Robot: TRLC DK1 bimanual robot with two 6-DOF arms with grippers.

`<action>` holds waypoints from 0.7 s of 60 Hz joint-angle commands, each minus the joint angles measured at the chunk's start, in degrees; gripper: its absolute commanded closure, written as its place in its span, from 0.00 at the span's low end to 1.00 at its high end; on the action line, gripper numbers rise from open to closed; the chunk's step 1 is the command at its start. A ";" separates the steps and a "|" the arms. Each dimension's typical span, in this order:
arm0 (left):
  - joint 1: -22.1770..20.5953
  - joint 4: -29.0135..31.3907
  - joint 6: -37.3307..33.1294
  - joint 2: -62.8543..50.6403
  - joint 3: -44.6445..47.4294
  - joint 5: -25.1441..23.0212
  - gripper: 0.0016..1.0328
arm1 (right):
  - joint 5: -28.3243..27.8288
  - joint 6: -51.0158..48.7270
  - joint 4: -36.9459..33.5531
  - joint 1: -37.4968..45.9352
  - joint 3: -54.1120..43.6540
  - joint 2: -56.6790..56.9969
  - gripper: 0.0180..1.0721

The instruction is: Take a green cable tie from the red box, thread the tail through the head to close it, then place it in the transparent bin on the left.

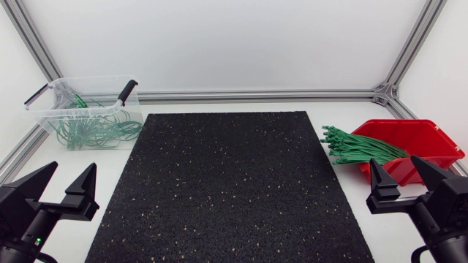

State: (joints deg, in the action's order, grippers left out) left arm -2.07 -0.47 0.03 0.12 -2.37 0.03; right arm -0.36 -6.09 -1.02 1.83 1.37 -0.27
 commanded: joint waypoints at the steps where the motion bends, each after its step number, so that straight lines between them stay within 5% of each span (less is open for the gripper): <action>1: -0.40 1.00 0.67 0.58 2.28 -0.65 0.04 | -0.17 -0.50 0.58 -0.33 -1.37 0.62 0.03; 42: -0.48 1.00 0.67 0.58 2.28 -0.65 0.04 | -0.34 -0.94 0.66 -1.03 0.30 0.62 0.03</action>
State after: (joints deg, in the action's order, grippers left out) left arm -2.07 -0.47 0.03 0.14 -2.37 0.03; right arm -0.36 -6.09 -0.99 1.43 1.39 -0.27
